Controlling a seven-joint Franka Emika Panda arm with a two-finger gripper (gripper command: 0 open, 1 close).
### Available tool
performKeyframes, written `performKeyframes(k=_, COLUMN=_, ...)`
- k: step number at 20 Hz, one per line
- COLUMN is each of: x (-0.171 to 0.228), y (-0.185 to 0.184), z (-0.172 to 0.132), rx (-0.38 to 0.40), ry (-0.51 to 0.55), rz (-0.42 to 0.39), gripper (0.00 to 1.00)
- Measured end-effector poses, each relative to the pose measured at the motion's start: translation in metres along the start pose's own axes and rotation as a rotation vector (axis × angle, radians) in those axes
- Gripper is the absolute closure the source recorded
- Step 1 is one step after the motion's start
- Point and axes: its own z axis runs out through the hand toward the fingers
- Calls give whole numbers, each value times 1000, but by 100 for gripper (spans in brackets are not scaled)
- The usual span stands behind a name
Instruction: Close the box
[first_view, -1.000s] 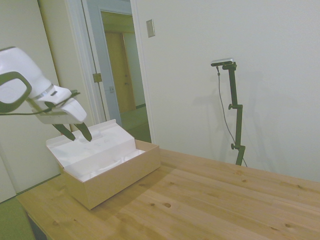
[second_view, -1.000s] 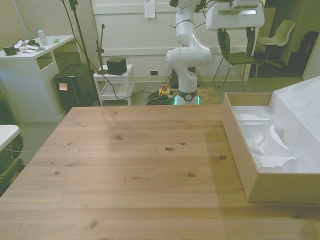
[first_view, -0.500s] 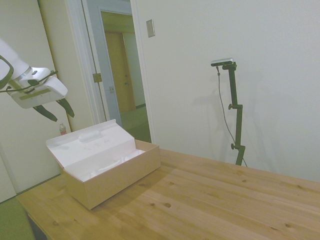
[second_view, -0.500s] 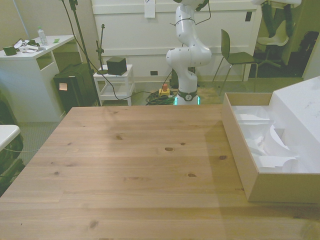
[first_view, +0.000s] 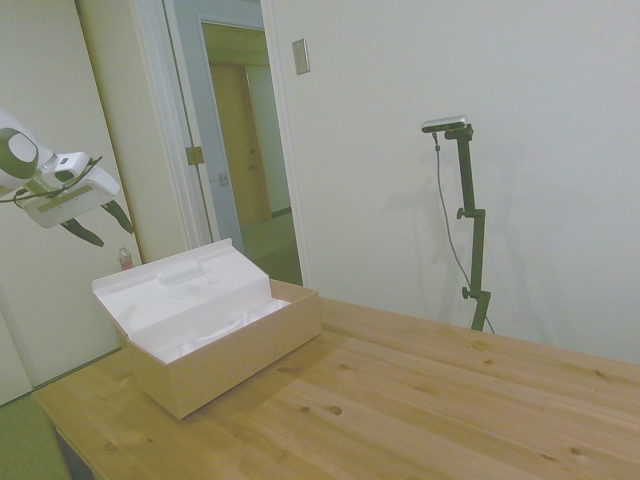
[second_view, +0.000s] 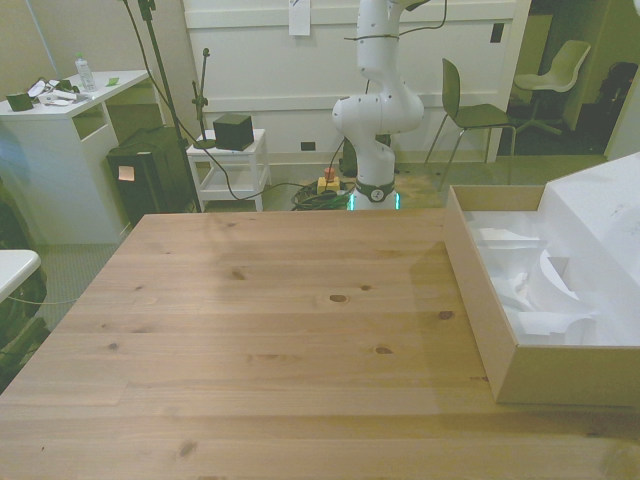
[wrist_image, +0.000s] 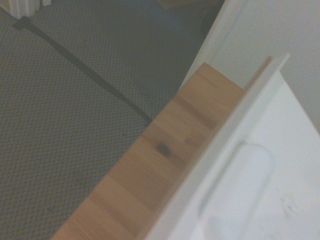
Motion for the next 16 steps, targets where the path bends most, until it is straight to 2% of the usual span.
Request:
performKeyframes(k=5, x=-15, y=-52, z=58, rx=-32, ry=12, rz=-60, gripper=0)
performKeyframes(k=10, x=-36, y=-102, z=103, rx=-73, ry=13, rz=-115, gripper=0)
performKeyframes(k=13, x=-44, y=-121, z=114, rx=-100, ry=34, rz=-122, gripper=0)
performKeyframes(k=16, x=-34, y=-120, z=112, rx=-162, ry=49, rz=-90, gripper=0)
